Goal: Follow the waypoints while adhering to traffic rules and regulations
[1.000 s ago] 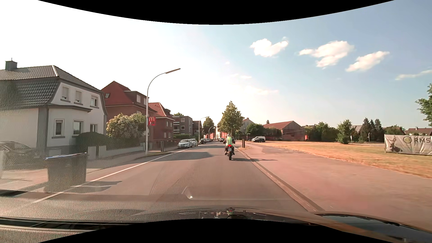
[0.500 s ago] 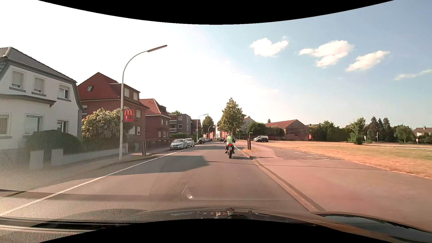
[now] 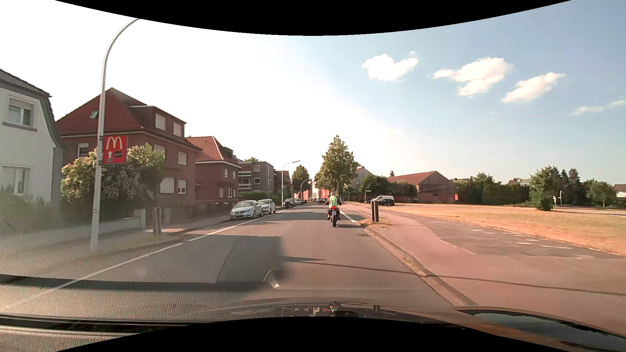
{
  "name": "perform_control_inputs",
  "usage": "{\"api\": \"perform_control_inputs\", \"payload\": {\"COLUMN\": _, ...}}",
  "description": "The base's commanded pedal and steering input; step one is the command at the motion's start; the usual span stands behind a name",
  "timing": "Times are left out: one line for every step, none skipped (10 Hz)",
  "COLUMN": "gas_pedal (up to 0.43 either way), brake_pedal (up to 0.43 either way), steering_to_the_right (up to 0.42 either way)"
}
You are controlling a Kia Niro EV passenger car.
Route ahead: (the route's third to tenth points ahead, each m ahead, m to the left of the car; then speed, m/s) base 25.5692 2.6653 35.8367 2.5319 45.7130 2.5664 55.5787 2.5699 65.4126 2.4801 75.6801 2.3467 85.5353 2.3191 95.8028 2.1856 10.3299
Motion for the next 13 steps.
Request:
{"api": "perform_control_inputs", "payload": {"gas_pedal": 0.209, "brake_pedal": 0.000, "steering_to_the_right": -0.001}}
{"api": "perform_control_inputs", "payload": {"gas_pedal": 0.209, "brake_pedal": 0.000, "steering_to_the_right": 0.000}}
{"api": "perform_control_inputs", "payload": {"gas_pedal": 0.209, "brake_pedal": 0.000, "steering_to_the_right": 0.000}}
{"api": "perform_control_inputs", "payload": {"gas_pedal": 0.209, "brake_pedal": 0.000, "steering_to_the_right": 0.000}}
{"api": "perform_control_inputs", "payload": {"gas_pedal": 0.209, "brake_pedal": 0.000, "steering_to_the_right": 0.000}}
{"api": "perform_control_inputs", "payload": {"gas_pedal": 0.209, "brake_pedal": 0.000, "steering_to_the_right": 0.000}}
{"api": "perform_control_inputs", "payload": {"gas_pedal": 0.209, "brake_pedal": 0.000, "steering_to_the_right": 0.000}}
{"api": "perform_control_inputs", "payload": {"gas_pedal": 0.209, "brake_pedal": 0.000, "steering_to_the_right": 0.000}}
{"api": "perform_control_inputs", "payload": {"gas_pedal": 0.209, "brake_pedal": 0.000, "steering_to_the_right": 0.001}}
{"api": "perform_control_inputs", "payload": {"gas_pedal": 0.209, "brake_pedal": 0.000, "steering_to_the_right": 0.001}}
{"api": "perform_control_inputs", "payload": {"gas_pedal": 0.209, "brake_pedal": 0.000, "steering_to_the_right": 0.001}}
{"api": "perform_control_inputs", "payload": {"gas_pedal": 0.209, "brake_pedal": 0.000, "steering_to_the_right": 0.000}}
{"api": "perform_control_inputs", "payload": {"gas_pedal": 0.209, "brake_pedal": 0.000, "steering_to_the_right": 0.000}}
